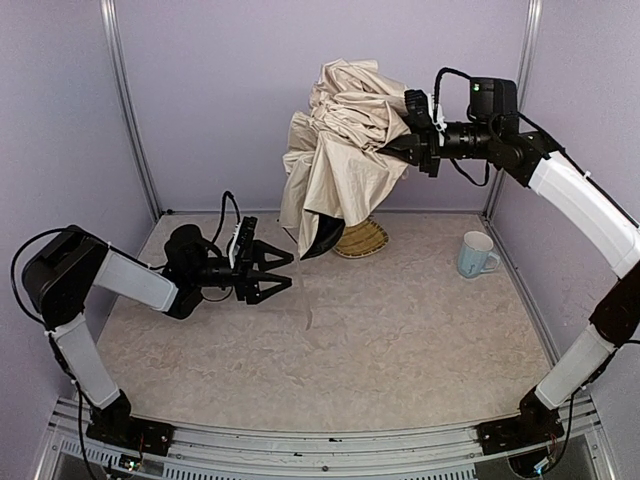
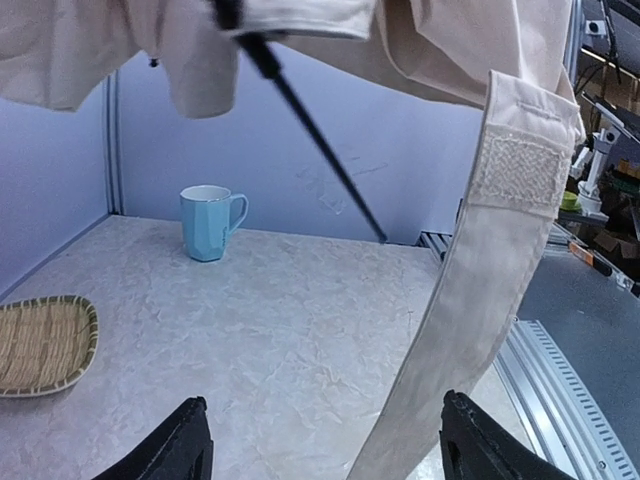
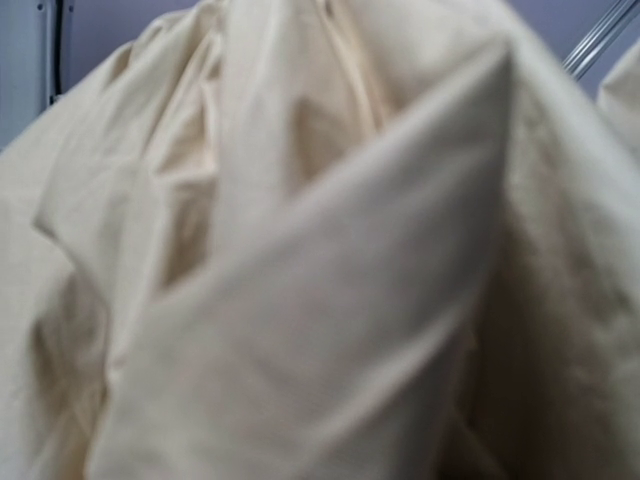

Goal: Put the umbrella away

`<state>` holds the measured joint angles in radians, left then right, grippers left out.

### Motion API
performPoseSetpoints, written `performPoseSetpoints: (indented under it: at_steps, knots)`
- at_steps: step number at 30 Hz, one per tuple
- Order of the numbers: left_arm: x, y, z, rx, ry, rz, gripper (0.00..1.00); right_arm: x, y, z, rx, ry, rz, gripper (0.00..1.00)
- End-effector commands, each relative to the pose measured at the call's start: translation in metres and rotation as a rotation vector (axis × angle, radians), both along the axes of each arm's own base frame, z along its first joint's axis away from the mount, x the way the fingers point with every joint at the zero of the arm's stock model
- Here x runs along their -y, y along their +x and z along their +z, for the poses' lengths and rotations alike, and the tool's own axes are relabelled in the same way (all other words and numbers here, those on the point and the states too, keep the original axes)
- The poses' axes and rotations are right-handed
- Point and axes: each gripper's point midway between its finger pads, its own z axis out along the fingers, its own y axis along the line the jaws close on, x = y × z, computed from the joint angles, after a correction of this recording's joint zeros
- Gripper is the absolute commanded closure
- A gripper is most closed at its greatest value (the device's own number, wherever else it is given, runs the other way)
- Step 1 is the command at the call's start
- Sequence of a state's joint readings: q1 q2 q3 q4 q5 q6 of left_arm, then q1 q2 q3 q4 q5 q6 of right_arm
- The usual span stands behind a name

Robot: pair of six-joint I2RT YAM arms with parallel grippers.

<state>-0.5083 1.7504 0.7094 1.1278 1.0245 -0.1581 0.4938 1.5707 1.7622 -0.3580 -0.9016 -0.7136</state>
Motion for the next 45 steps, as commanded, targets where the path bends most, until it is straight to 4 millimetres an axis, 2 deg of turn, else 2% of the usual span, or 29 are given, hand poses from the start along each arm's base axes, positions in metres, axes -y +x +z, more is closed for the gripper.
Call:
performPoseSetpoints:
  at_steps: [1, 4, 8, 12, 21, 24, 29, 31, 34, 38, 39, 42, 45]
  knots:
    - [0.026, -0.004, -0.011, 0.010, 0.046, -0.058, 0.28, 0.000, -0.012, 0.025, 0.068, 0.034, 0.012, 1.00]
    - [0.032, -0.006, -0.020, -0.036, 0.056, -0.093, 0.33, 0.000, -0.009, 0.023, 0.069, 0.030, 0.004, 1.00]
    - [0.031, -0.018, -0.019, -0.042, 0.030, -0.136, 0.34, -0.001, -0.008, 0.022, 0.067, 0.028, -0.001, 1.00]
    - [0.035, -0.021, -0.021, -0.047, 0.034, -0.143, 0.42, -0.001, -0.007, 0.021, 0.065, 0.028, 0.001, 1.00]
    - [0.039, -0.035, -0.023, -0.049, 0.031, -0.196, 0.41, -0.001, -0.003, 0.018, 0.059, 0.023, -0.019, 1.00]
    - [0.041, -0.033, -0.021, -0.048, 0.027, -0.190, 0.52, -0.002, -0.003, 0.018, 0.055, 0.026, -0.015, 1.00]
    - [0.041, -0.042, -0.018, -0.046, 0.025, -0.228, 0.64, -0.001, -0.002, 0.018, 0.055, 0.023, -0.025, 1.00]
    - [0.041, -0.049, -0.018, -0.039, 0.023, -0.249, 0.61, -0.001, -0.002, 0.017, 0.054, 0.022, -0.028, 1.00]
    - [0.044, -0.056, -0.018, -0.028, 0.023, -0.271, 0.49, -0.002, -0.001, 0.016, 0.048, 0.020, -0.028, 1.00]
    - [0.046, -0.063, -0.017, -0.026, 0.015, -0.295, 0.47, -0.002, 0.000, 0.015, 0.052, 0.019, -0.031, 1.00]
    - [0.047, -0.063, -0.017, -0.025, 0.012, -0.296, 0.48, -0.002, -0.001, 0.016, 0.054, 0.020, -0.031, 1.00]
    - [0.046, -0.063, -0.017, -0.028, 0.014, -0.287, 0.65, -0.001, -0.001, 0.018, 0.056, 0.022, -0.032, 1.00]
    - [0.042, -0.063, -0.017, -0.021, 0.013, -0.274, 0.66, -0.001, -0.001, 0.017, 0.056, 0.019, -0.036, 1.00]
